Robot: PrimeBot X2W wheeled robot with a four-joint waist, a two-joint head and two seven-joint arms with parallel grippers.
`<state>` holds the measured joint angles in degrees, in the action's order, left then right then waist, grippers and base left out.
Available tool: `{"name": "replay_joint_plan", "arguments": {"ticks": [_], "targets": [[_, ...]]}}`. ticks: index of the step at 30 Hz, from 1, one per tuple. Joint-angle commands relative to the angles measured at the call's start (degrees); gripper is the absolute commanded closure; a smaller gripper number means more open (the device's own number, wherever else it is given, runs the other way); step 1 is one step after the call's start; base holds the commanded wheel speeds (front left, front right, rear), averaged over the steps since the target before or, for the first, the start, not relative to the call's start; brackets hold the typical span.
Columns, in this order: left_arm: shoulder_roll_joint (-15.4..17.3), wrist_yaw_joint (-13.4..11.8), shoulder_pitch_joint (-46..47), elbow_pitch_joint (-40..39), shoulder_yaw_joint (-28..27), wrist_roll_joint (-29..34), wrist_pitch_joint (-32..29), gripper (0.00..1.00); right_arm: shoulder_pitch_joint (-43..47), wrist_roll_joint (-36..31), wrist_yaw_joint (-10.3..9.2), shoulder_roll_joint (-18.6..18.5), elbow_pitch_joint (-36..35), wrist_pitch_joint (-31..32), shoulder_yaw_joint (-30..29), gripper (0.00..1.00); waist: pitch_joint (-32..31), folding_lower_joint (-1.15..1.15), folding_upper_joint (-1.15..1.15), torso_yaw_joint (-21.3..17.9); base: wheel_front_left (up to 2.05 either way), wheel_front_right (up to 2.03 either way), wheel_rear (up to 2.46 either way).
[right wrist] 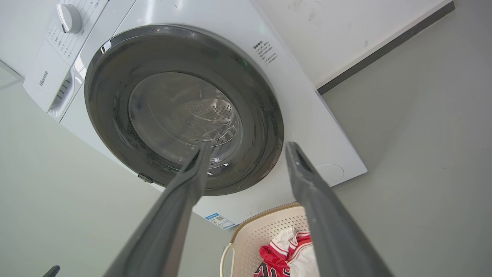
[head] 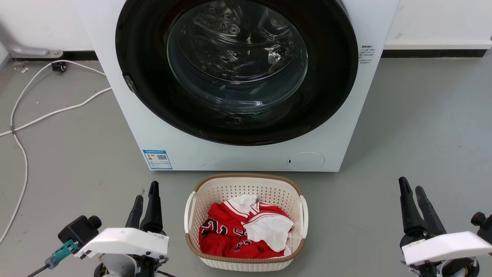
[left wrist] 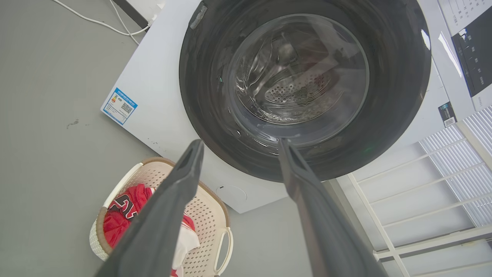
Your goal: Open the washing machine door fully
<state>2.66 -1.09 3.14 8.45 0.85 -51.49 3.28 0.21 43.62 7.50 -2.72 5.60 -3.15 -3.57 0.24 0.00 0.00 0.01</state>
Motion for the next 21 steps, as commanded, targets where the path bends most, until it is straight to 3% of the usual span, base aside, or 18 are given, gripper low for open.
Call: {"name": "replay_joint_plan", "arguments": {"ticks": [1, 21], "targets": [[0.2, -0.4, 0.3, -1.1, 0.3, 2.2, 0.6, 0.00, 0.0, -2.1, -0.01, -0.2, -1.2, -0.6, 0.1, 0.00, 0.0, 0.00, 0.00, 0.0, 0.00, 0.00, 0.00], [0.3, -1.9, -0.9, -2.0, 3.0, 17.8, 4.1, 0.00, 2.1, -15.9, -0.01, -0.2, -3.3, -4.2, 0.4, 0.00, -0.1, 0.00, 0.00, 0.2, 0.00, 0.00, 0.00]]}}
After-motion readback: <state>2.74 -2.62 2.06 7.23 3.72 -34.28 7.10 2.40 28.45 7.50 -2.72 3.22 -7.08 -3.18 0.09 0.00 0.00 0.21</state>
